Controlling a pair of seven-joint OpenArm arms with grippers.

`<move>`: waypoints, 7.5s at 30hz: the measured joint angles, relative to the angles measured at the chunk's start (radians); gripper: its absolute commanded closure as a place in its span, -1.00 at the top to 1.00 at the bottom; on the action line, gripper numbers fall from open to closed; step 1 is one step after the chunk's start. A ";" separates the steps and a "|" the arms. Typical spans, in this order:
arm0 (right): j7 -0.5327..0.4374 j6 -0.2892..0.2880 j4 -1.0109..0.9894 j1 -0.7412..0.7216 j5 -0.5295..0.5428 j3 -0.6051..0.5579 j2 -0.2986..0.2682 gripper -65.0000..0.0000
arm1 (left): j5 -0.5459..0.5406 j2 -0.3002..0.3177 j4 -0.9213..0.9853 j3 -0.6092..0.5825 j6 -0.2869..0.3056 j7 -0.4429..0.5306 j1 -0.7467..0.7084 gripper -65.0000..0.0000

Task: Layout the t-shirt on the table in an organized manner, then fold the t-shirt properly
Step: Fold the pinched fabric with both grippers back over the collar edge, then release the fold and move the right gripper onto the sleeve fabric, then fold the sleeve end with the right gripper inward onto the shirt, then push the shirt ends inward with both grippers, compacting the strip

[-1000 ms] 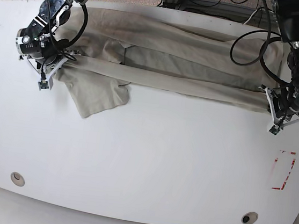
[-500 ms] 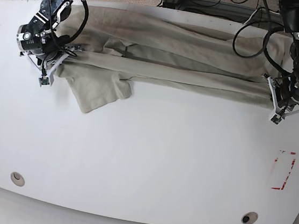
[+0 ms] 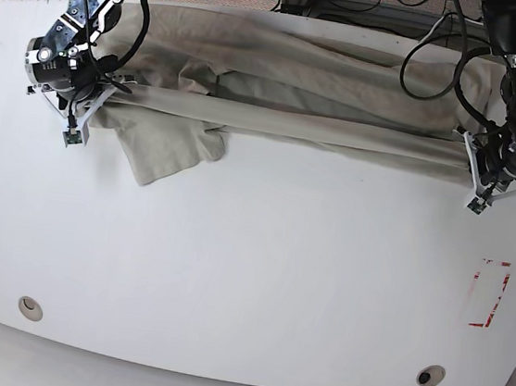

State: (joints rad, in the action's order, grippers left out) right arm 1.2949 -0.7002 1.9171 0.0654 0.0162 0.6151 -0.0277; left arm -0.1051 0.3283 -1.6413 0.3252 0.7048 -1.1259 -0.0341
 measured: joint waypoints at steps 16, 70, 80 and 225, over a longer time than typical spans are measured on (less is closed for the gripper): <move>-0.008 0.000 0.001 0.064 0.007 0.000 0.000 -0.98 | 0.002 0.000 -0.108 0.000 -0.001 -0.063 -0.083 -0.93; -0.210 0.004 -0.452 -0.196 0.198 -0.056 -0.014 0.73 | 0.019 0.010 -0.208 0.039 -0.005 -0.132 -0.082 0.00; -0.257 0.000 -0.452 -0.174 0.217 -0.124 0.029 0.04 | 0.018 0.006 -0.208 0.035 -0.005 -0.131 -0.082 0.00; -0.119 0.003 -0.168 0.316 0.696 -0.273 -0.346 -0.70 | 0.027 -0.158 -0.238 0.015 -0.005 0.047 -0.306 -0.81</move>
State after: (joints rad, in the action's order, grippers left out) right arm 1.1759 -0.6975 1.7489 0.3813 0.7124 0.3420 -0.3733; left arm -0.0776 0.1699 -1.8797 0.3405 0.6998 -1.0794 -0.3405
